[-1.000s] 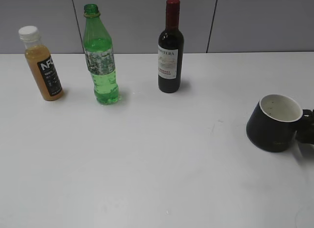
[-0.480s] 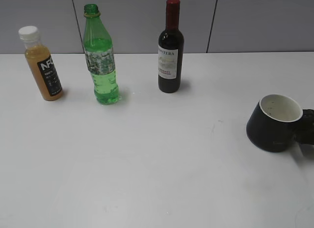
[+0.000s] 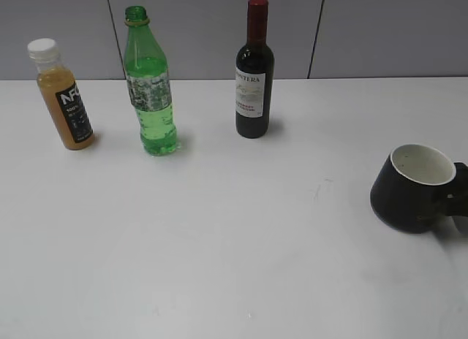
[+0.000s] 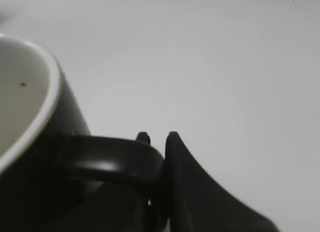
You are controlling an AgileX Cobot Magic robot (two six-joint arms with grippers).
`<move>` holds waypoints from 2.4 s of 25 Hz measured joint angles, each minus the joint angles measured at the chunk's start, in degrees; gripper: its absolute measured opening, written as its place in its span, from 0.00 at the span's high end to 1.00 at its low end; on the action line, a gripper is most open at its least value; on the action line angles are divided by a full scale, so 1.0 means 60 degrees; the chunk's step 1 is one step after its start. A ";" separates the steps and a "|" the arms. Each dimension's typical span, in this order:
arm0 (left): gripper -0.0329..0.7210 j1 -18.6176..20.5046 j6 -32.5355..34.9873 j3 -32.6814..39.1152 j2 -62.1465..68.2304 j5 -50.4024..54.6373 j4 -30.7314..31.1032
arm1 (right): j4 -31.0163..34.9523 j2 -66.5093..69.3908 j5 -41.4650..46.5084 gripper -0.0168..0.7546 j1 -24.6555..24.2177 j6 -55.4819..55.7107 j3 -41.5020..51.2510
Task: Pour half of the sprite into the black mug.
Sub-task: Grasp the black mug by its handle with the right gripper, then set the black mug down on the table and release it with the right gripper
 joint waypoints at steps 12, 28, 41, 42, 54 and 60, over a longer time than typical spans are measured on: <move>0.36 0.0000 0.0000 0.0000 0.0000 0.0000 0.0000 | -0.0956 -0.0856 0.0531 0.92 0.0000 0.0210 0.0076; 0.36 0.0000 0.0000 0.0000 0.0000 0.0000 0.0000 | -0.3206 -0.2115 0.0579 0.93 0.1082 0.1910 -0.0464; 0.36 0.0000 0.0000 0.0000 0.0000 0.0000 0.0000 | -0.5310 -0.1257 0.0480 0.93 0.3741 0.4401 -0.3410; 0.36 0.0000 0.0000 0.0000 0.0000 0.0000 0.0000 | -0.5487 -0.1008 0.0502 0.93 0.3872 0.4599 -0.3627; 0.36 0.0000 0.0000 0.0000 0.0000 0.0000 0.0000 | -0.6037 0.0527 0.0497 0.93 0.5743 0.4909 -0.5270; 0.36 0.0000 0.0000 0.0000 0.0000 0.0000 0.0000 | -0.6081 0.1158 0.0549 0.93 0.6325 0.4917 -0.5883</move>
